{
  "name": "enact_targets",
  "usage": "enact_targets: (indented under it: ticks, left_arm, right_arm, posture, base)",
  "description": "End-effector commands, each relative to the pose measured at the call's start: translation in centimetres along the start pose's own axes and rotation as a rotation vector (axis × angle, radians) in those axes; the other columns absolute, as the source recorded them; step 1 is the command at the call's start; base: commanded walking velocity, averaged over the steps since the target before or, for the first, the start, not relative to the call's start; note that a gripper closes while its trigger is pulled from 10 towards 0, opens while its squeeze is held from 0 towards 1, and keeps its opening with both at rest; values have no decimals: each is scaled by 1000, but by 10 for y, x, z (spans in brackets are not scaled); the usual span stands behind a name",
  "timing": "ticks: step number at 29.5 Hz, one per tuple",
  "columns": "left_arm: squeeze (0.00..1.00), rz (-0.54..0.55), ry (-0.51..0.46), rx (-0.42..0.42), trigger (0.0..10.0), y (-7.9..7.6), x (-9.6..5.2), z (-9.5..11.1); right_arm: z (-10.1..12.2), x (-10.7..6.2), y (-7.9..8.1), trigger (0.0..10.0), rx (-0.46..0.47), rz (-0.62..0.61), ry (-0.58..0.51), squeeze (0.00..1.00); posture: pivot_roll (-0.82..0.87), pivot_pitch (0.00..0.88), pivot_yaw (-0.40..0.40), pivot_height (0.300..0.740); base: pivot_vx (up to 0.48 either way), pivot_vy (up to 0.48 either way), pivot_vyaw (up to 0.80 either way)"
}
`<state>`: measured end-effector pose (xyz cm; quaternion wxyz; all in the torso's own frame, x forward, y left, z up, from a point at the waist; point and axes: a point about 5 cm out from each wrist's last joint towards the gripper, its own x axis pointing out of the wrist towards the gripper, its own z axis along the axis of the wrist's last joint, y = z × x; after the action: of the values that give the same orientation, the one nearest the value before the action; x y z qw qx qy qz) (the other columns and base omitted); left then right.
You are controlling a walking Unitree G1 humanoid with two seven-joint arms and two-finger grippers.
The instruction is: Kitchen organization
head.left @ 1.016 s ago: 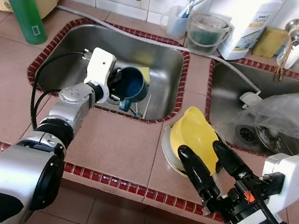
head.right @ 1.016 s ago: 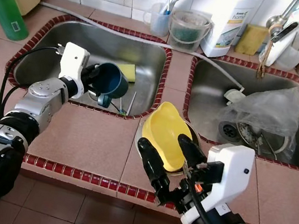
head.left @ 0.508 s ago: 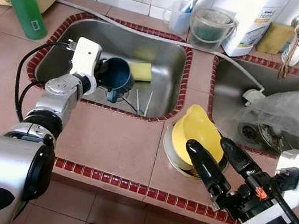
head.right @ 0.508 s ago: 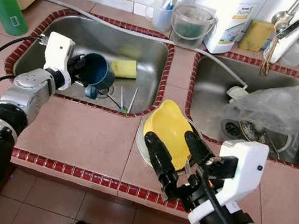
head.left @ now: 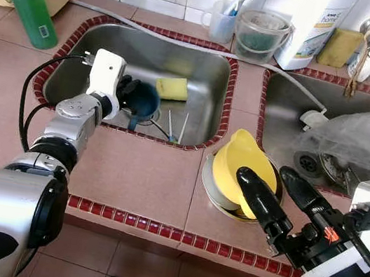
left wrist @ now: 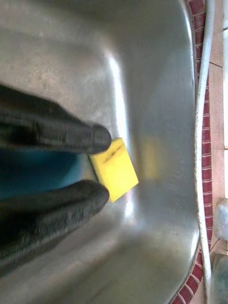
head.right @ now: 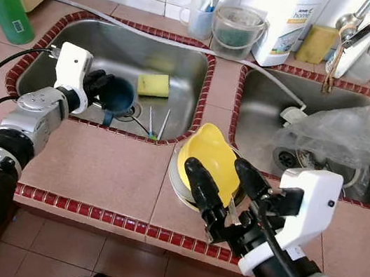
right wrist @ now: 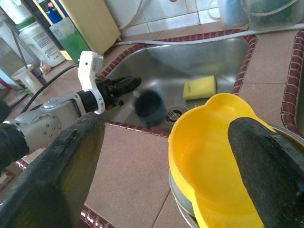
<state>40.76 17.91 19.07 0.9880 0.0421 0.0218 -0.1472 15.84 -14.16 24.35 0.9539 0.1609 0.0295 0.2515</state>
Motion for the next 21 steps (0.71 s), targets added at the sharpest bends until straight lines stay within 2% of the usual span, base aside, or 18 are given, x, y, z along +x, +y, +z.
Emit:
enact_targets:
  ticks: [1,15,21]
  left_arm:
    - [1000,7,-1,0,10000,2,1,6]
    - [1000,-11,-47,-18,10000,7,0,16]
    - [1000,-38,-99,-43,10000,3,0,20]
  right_arm:
    - [0,-2,4,10000,-2,13,6,0]
    - [-3,5,5,10000,-15,-7,-36,0]
    - [-9,23,-9,10000,-25,-38,-72,0]
  posture:
    - [-194,217,6,740]
    - [-134,172,22,740]
    - [-70,113,37,740]
  base:
    - [0,0,0]
    - [0,0,0]
    - [0,0,0]
